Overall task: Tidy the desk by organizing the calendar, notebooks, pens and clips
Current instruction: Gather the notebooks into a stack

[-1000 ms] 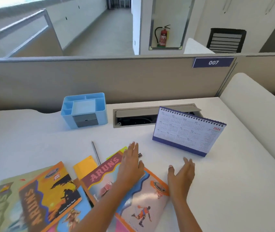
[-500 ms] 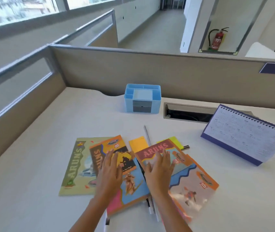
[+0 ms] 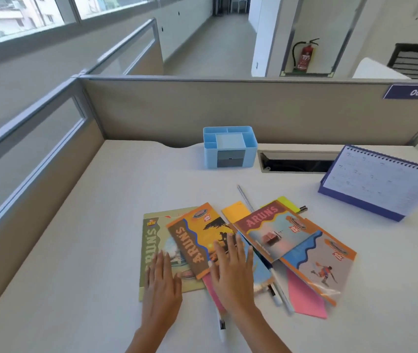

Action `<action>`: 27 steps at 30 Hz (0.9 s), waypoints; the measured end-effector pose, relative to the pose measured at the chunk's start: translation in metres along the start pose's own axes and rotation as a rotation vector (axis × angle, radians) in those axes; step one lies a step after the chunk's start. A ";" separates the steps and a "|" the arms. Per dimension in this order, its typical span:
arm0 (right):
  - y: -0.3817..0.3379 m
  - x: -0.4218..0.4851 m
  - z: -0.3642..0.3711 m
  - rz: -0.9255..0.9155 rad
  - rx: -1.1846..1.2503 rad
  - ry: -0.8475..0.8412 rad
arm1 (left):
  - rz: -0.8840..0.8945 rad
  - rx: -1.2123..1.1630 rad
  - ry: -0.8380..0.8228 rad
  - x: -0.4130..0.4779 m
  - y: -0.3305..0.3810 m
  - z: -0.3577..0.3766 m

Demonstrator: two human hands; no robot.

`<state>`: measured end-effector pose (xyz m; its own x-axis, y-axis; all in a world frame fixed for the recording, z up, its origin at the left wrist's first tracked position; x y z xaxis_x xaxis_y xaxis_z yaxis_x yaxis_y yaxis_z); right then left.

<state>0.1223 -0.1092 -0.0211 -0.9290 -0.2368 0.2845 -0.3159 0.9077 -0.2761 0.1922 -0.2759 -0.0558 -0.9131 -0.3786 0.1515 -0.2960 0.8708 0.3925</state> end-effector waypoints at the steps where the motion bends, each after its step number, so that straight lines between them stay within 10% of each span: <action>1: -0.007 -0.009 0.005 -0.024 0.002 -0.036 | 0.038 0.015 -0.020 -0.002 -0.004 -0.001; 18: -0.007 -0.016 0.005 0.147 -0.132 -0.195 | 0.203 0.158 -0.110 0.004 -0.098 -0.040; 27: -0.003 0.017 0.001 0.241 -0.050 0.000 | 0.121 0.037 -0.048 0.013 -0.072 -0.036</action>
<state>0.1073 -0.1157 -0.0162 -0.9763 -0.0115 0.2163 -0.0755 0.9540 -0.2900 0.2116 -0.3547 -0.0494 -0.9550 -0.2550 0.1515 -0.1918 0.9206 0.3403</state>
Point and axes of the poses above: each hand's wrist, its own x-axis towards the middle knuckle, its own z-axis out of the palm, y = z × x, the point moved 1 cm from there along x, towards the middle knuckle, and after that the axes turned 7 degrees about y, right-handed, at the moved point
